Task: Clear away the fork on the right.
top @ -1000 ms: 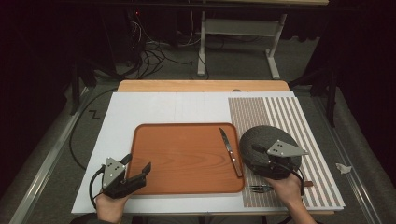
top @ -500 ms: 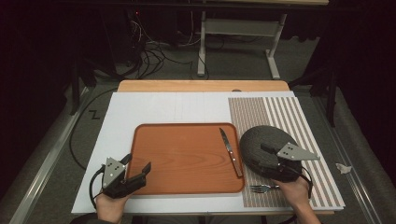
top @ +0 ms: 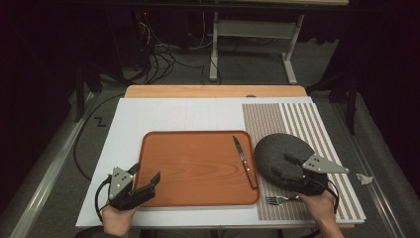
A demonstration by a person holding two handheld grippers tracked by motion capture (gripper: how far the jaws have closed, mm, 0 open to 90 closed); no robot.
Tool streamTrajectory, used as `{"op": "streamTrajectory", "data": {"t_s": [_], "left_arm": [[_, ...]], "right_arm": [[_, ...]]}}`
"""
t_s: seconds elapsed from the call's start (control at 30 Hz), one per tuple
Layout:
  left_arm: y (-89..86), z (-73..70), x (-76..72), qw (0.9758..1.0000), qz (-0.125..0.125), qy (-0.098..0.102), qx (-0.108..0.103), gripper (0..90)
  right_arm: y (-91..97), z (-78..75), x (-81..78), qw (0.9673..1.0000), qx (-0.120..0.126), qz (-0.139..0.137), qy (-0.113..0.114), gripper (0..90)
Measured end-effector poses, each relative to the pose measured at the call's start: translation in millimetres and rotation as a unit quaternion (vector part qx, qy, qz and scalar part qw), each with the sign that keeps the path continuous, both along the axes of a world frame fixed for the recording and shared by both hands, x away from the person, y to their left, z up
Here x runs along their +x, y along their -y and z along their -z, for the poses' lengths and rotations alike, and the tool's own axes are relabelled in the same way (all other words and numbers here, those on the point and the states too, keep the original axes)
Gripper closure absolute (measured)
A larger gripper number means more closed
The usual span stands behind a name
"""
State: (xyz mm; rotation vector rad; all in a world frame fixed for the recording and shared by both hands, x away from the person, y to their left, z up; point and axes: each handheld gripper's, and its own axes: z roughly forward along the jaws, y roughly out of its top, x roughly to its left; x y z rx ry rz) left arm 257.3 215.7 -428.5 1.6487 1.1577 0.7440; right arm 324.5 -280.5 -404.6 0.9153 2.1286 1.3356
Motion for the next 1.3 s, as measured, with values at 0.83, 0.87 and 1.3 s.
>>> {"op": "streamTrajectory", "data": {"t_s": [0.83,0.87,1.3], "left_arm": [[-1.4,-0.1,0.5,0.9999,-0.007,0.001,-0.007,26.0],[-1.4,-0.2,0.5,0.9999,-0.007,0.001,-0.007,26.1],[-1.1,-0.2,0.4,0.9999,-0.007,0.002,-0.007,26.0]], "right_arm": [[52.7,-0.7,-15.2,0.9979,-0.023,0.04,-0.046,41.1],[54.7,-1.1,-15.9,0.9971,-0.033,0.039,-0.056,42.6],[67.8,-4.0,-24.7,0.993,-0.068,0.045,-0.085,46.8]]}}
